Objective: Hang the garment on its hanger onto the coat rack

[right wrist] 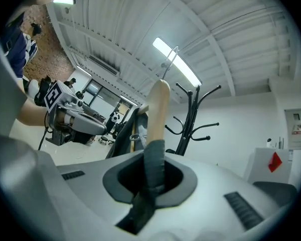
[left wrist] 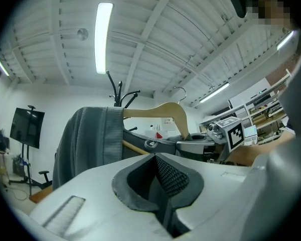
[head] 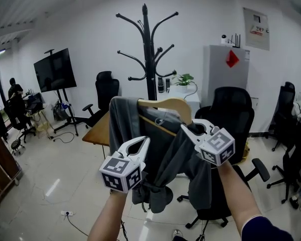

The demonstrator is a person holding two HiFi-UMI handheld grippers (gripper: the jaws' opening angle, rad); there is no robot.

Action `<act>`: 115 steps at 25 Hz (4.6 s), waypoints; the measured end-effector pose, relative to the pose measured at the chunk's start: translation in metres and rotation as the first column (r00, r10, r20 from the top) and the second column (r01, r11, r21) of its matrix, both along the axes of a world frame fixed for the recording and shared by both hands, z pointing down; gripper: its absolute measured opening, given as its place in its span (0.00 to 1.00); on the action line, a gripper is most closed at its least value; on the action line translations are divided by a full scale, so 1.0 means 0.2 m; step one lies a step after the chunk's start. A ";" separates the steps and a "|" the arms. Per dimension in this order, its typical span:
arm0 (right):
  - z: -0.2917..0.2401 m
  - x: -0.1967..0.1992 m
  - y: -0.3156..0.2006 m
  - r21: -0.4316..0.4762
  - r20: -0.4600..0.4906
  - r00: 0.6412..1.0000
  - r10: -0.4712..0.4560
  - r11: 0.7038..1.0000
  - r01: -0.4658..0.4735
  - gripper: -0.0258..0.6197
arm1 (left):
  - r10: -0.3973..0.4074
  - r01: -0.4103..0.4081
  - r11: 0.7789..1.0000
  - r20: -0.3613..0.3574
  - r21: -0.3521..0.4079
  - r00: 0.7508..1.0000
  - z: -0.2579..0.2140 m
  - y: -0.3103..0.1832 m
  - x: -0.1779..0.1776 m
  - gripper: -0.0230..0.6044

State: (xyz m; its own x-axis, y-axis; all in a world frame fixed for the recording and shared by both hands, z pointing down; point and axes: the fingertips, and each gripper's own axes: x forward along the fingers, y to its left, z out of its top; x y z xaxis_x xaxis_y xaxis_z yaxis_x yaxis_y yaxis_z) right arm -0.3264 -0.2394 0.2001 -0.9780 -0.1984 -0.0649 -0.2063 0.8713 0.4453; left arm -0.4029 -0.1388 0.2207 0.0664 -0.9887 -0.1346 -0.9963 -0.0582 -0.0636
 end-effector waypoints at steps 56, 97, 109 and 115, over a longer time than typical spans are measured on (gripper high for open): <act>0.21 -1.12 -0.96 -0.110 -0.333 0.873 -0.356 0.934 0.339 0.12 | -0.193 0.192 0.980 -0.021 -0.052 0.981 0.09 -0.84 -0.68 0.04; 0.67 -0.36 -0.18 -0.434 0.027 0.996 0.090 0.898 -0.069 0.04 | 0.063 -0.093 0.982 -0.182 -0.163 0.981 0.56 -0.46 -0.34 0.04; 0.63 -0.42 -0.04 -0.462 0.061 0.998 0.030 0.887 0.002 0.04 | 0.034 -0.071 0.984 -0.220 -0.161 0.975 0.61 -0.38 -0.39 0.04; 0.63 -0.42 -0.04 -0.469 0.064 0.998 0.017 0.883 0.014 0.04 | 0.038 -0.077 0.983 -0.226 -0.166 0.973 0.63 -0.39 -0.38 0.04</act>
State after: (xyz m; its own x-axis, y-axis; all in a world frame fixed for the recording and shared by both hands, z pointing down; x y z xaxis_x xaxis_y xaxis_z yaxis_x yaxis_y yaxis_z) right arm -0.4104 -0.2475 0.3266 -0.9745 -0.2227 -0.0263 -0.2219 0.9746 -0.0292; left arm -0.4794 -0.2168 0.3462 0.1116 -0.9935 0.0203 -0.9791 -0.1064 0.1733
